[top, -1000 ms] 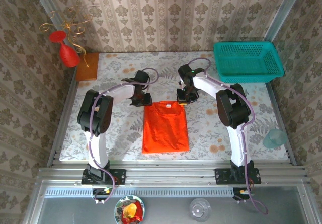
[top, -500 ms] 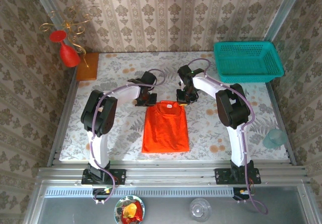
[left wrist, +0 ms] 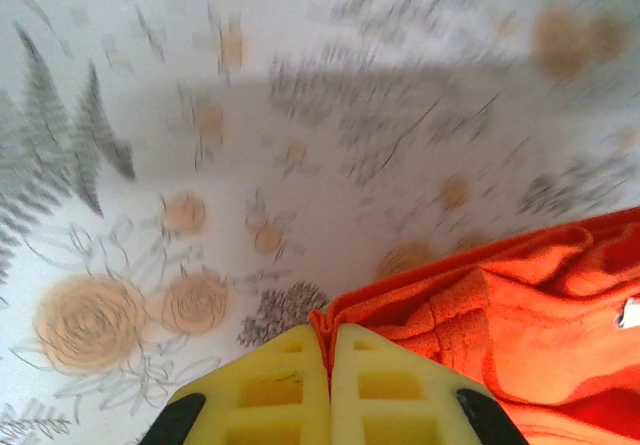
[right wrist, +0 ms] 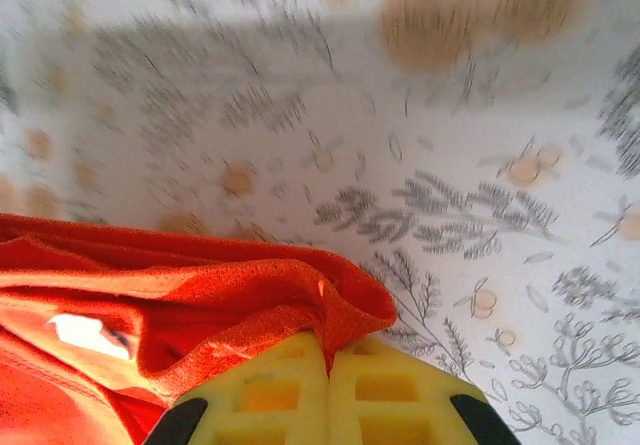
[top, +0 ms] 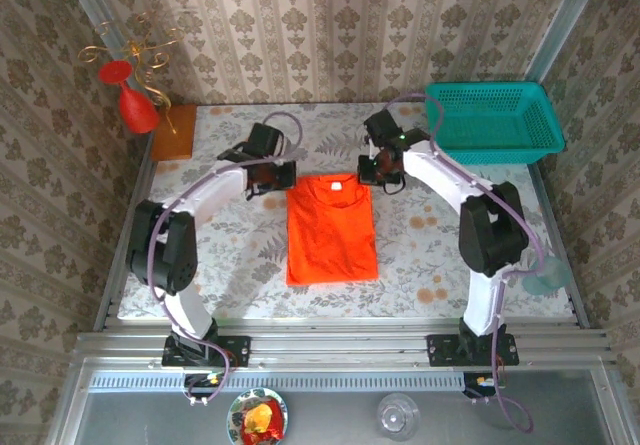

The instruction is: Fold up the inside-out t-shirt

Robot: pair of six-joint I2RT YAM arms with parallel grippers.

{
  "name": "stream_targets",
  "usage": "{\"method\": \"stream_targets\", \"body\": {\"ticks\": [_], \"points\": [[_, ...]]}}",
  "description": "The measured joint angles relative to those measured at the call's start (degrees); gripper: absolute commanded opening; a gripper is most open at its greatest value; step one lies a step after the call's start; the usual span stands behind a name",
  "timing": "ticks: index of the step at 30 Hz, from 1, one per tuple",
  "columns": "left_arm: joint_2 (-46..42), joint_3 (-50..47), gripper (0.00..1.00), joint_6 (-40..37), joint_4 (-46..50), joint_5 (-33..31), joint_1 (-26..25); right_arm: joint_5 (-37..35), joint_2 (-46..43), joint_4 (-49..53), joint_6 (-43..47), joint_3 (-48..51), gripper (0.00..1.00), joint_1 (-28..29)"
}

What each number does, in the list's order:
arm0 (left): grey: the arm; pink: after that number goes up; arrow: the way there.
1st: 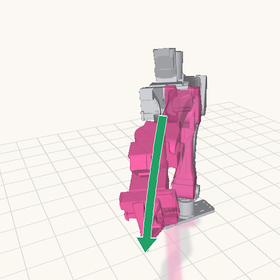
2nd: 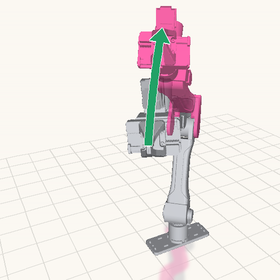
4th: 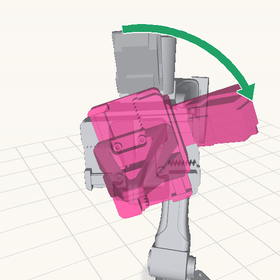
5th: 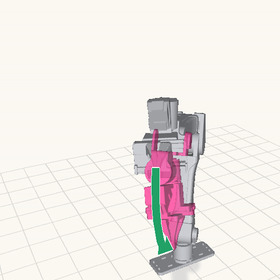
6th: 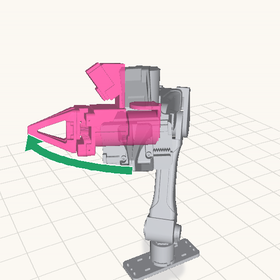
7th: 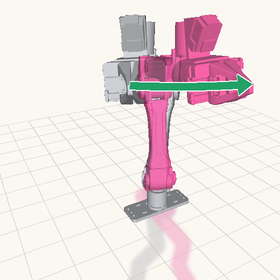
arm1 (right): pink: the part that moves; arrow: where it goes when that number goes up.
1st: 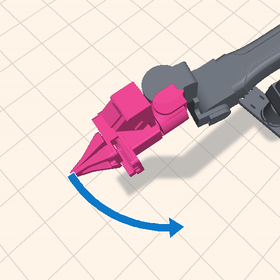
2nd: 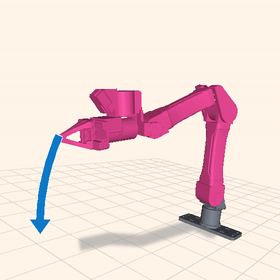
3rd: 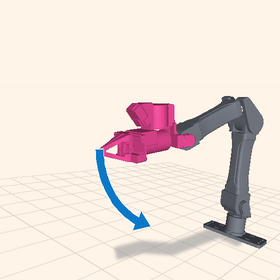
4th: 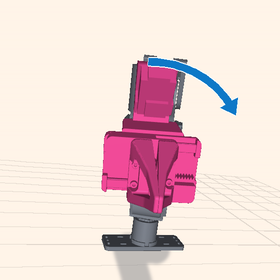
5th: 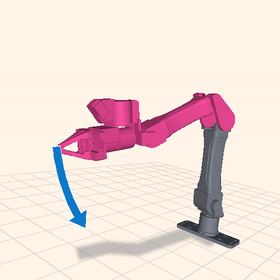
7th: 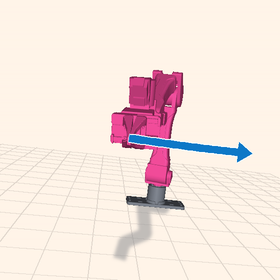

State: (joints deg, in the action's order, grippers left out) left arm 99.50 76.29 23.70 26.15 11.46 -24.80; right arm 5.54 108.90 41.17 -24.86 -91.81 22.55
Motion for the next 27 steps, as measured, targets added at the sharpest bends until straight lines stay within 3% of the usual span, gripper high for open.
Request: {"method": "stream_targets", "body": {"ticks": [9, 13, 17, 22, 27], "points": [[-0.8, 23.0, 0.0, -4.1, -0.2, 5.6, 2.8, -2.2, -2.6, -2.9, 2.9, -16.3, 0.0, -4.0], [-1.5, 25.3, 0.0, -6.9, -2.7, 7.8, 2.8, -2.1, -5.9, -5.7, 5.8, -16.9, 0.0, -4.7], [-5.1, 14.0, 0.0, -8.9, -8.0, 10.5, 2.8, 0.2, -11.5, -11.4, 7.6, -6.5, 0.0, -4.8], [-11.9, -11.9, 0.0, -7.8, -16.0, 14.6, 2.6, 5.6, -18.1, -18.0, 6.9, 16.1, 0.0, -4.2], [-24.3, -32.9, 0.0, -3.4, -19.4, 16.9, 1.1, 8.5, -25.4, -20.1, 4.2, 35.5, 0.0, 1.3]]}}
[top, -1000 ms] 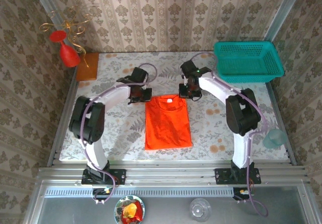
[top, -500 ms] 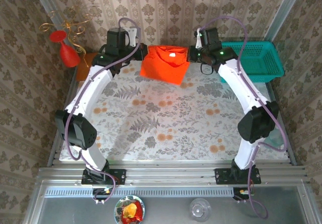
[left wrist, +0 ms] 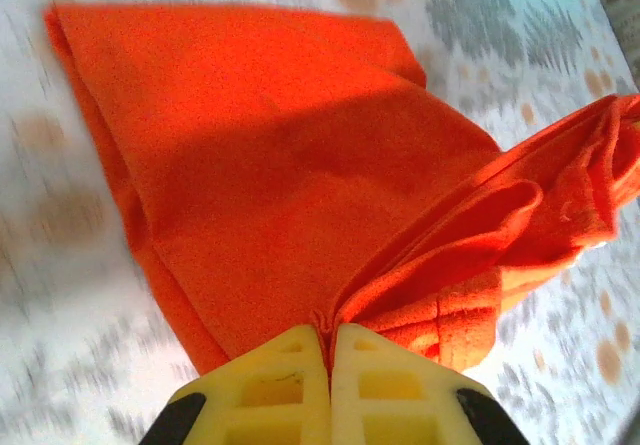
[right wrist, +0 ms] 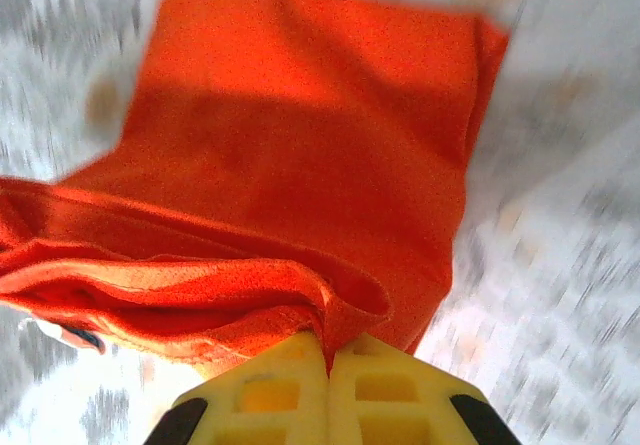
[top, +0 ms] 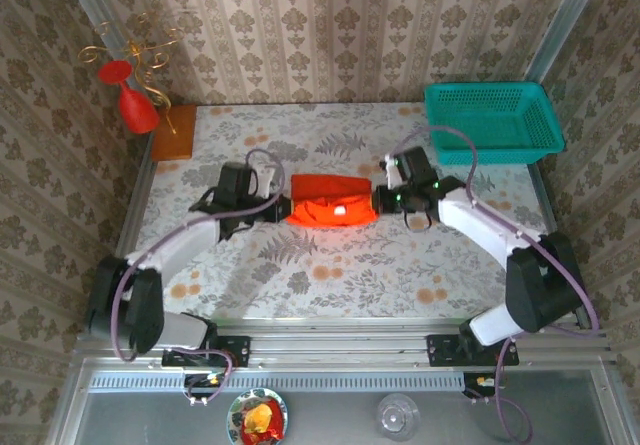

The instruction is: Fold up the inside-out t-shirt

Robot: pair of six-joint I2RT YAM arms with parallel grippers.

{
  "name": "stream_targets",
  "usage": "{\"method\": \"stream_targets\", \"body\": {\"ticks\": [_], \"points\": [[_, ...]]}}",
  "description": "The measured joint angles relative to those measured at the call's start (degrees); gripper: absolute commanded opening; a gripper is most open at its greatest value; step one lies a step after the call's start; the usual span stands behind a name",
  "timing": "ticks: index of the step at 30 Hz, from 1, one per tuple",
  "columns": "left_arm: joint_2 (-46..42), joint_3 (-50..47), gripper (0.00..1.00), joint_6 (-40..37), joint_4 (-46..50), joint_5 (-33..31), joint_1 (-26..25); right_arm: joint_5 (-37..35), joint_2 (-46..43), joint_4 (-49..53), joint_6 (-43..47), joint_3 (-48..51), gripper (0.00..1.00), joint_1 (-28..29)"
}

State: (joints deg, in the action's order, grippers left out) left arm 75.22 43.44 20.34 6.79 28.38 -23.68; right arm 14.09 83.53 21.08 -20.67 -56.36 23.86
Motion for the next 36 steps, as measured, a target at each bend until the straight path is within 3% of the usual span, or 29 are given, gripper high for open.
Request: {"method": "stream_targets", "body": {"ticks": [6, 14, 24, 36], "points": [[-14.6, -7.6, 0.0, 2.6, 0.3, -0.2, -2.2, -0.3, -11.1, -3.3, -6.2, 11.1, 0.0, 10.5], [-14.3, -8.7, 0.0, 3.0, 4.9, -3.4, -1.0, -3.4, -11.2, -4.7, -10.9, 12.1, 0.0, 13.9], [9.1, 8.3, 0.0, -0.4, 8.0, -1.6, 4.3, -4.7, 4.2, -3.5, -12.5, -1.4, 0.0, 9.6], [37.0, 32.2, 0.0, -4.4, 12.6, 4.5, 7.4, -1.3, 22.4, -2.9, -15.2, -9.6, 0.0, 1.6]]}}
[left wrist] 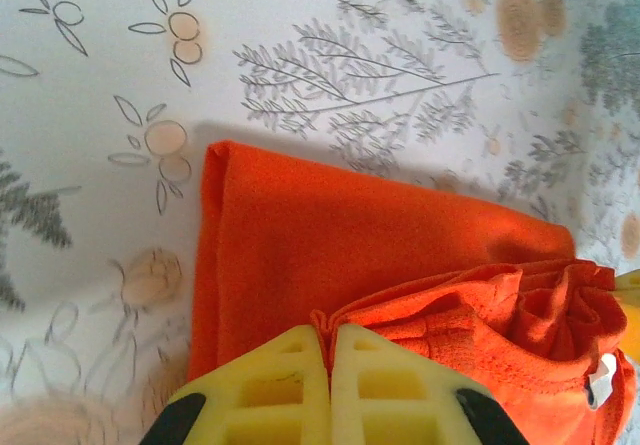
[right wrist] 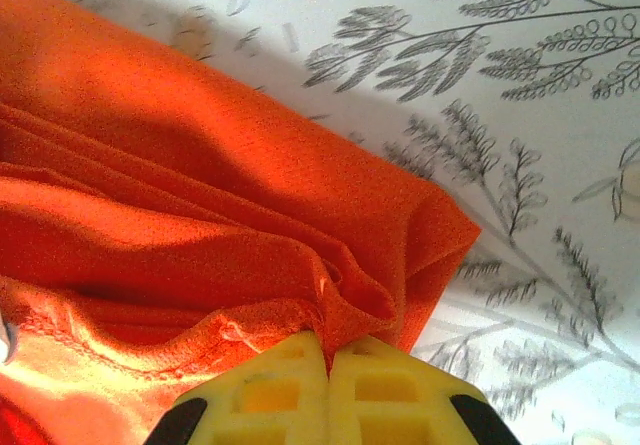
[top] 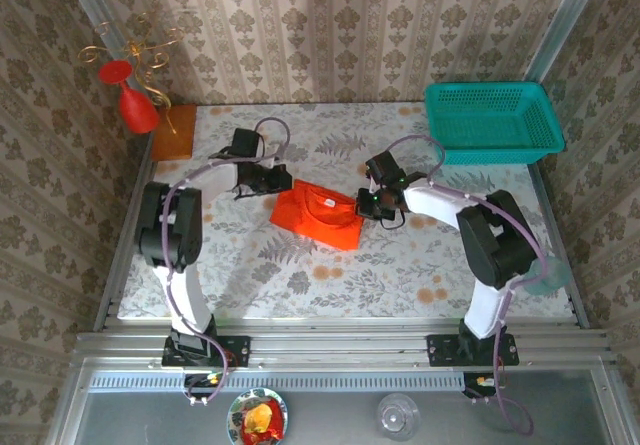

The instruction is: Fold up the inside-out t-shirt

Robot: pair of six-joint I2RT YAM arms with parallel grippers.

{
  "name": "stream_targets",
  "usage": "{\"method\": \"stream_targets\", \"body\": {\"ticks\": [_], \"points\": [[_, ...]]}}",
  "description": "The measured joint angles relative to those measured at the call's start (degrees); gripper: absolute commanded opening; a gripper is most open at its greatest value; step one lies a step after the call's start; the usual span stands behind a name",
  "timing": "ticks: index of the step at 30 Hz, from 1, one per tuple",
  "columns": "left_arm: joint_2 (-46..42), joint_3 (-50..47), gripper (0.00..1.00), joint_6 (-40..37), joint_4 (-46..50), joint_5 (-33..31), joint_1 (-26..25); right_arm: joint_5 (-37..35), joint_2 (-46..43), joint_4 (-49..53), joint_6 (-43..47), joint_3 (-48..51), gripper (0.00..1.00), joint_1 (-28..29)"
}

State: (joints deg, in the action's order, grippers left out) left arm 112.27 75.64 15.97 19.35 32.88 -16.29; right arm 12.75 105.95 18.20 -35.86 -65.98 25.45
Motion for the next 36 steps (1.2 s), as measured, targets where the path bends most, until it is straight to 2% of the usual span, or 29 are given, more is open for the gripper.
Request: {"method": "stream_targets", "body": {"ticks": [5, 9, 13, 19, 22, 26, 31, 36], "points": [[9.4, 6.5, 0.0, -0.7, 2.5, 1.7, 0.3, 0.8, 4.0, -0.1, -0.6, -2.1, 0.0, -0.7], [9.2, 5.6, 0.0, -1.1, 2.1, 3.4, 0.6, 1.1, 3.9, -0.1, -0.6, -2.2, 0.0, -0.7], [2.6, -3.7, 0.0, -0.9, 0.7, 2.8, 0.6, 1.1, 1.5, 0.4, -0.4, 0.1, 0.0, 0.3], [-12.2, -19.1, 0.0, 0.5, 1.0, 2.7, -0.2, 2.1, -8.5, 5.2, -0.2, 5.1, 0.0, 5.3], [-18.8, -22.1, 0.0, 1.1, 1.5, 2.7, -1.2, 3.7, -12.5, 7.3, 0.0, 5.5, 0.0, 7.0], [-23.9, -21.9, 0.0, 1.2, 1.0, 2.7, -1.7, 4.5, -14.5, 8.3, 0.9, 4.8, 0.0, 6.3], [-19.5, -17.2, 0.0, 1.2, -2.5, 3.8, -1.6, 4.1, -10.0, 8.4, 1.1, 2.1, 0.0, 2.8], [-4.6, -8.8, 0.0, 1.9, -8.6, 6.9, -1.2, 2.2, -0.9, 7.6, 0.0, 0.3, 0.0, 0.3]]}}
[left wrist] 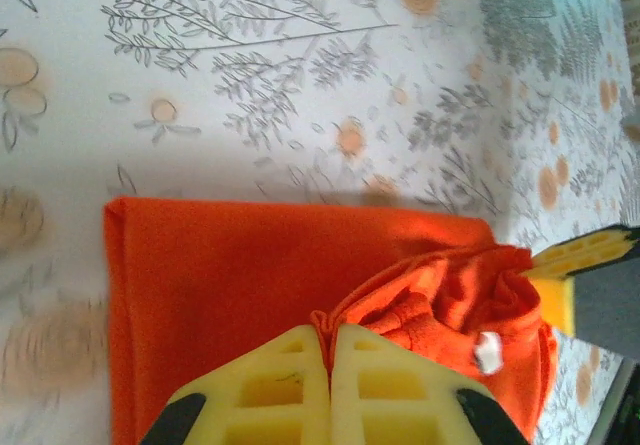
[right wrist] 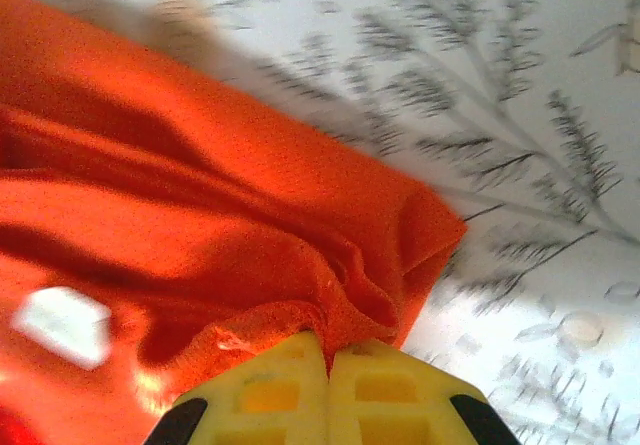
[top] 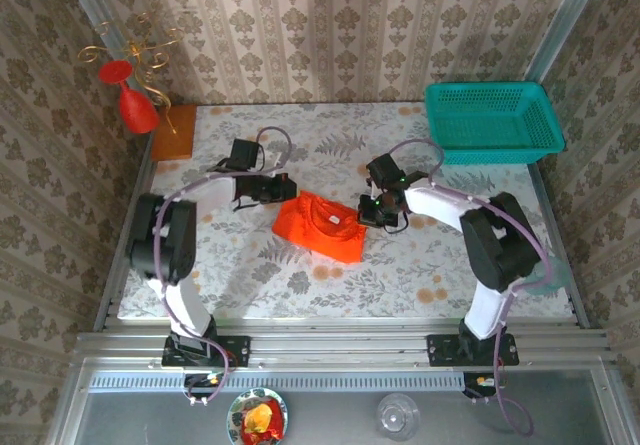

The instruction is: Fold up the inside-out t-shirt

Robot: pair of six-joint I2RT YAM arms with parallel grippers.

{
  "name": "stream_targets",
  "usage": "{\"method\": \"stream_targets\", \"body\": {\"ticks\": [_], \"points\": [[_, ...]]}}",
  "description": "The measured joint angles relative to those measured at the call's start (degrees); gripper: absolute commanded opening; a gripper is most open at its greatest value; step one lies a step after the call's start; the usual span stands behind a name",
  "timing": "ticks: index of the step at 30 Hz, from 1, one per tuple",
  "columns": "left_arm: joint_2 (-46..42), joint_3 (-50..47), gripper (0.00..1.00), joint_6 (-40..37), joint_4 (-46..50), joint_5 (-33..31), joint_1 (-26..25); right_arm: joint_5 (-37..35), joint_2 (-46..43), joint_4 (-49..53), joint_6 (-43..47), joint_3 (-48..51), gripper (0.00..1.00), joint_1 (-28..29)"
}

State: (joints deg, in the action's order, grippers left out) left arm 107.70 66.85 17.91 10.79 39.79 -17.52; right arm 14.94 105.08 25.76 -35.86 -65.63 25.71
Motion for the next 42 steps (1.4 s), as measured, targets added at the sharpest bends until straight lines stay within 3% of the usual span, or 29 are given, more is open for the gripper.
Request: {"method": "stream_targets", "body": {"ticks": [5, 13, 17, 21, 30, 35, 42], "points": [[12.7, 7.9, 0.01, 2.1, -0.1, 1.9, 1.2, -0.2, 3.2, -0.9, -0.9, -1.9, 0.0, -0.5], [13.1, 10.8, 0.05, 2.8, 3.2, -1.9, 1.5, -1.0, 3.5, -2.1, -1.7, -1.9, 0.02, -0.7], [8.8, 6.1, 0.1, 2.9, 4.6, -5.7, 1.5, -1.0, 3.7, -1.2, -0.1, -3.3, 0.08, -1.4], [3.8, 1.4, 0.16, 2.9, 7.3, -10.5, 1.5, -0.6, 3.8, 0.6, 1.8, -7.1, 0.24, -1.9], [-6.1, 0.5, 0.44, 2.8, 15.5, -19.6, 3.0, -1.2, -3.6, 9.2, 4.3, -8.7, 0.35, -1.6], [-13.7, 0.6, 0.41, 3.0, 19.3, -20.3, 2.6, 2.8, -8.9, 8.6, 3.9, -6.9, 0.36, 0.4], [-17.0, -5.1, 0.35, 5.7, 17.6, -16.0, -1.5, 13.4, -4.2, 1.3, 0.9, -4.3, 0.36, 3.4]]}}
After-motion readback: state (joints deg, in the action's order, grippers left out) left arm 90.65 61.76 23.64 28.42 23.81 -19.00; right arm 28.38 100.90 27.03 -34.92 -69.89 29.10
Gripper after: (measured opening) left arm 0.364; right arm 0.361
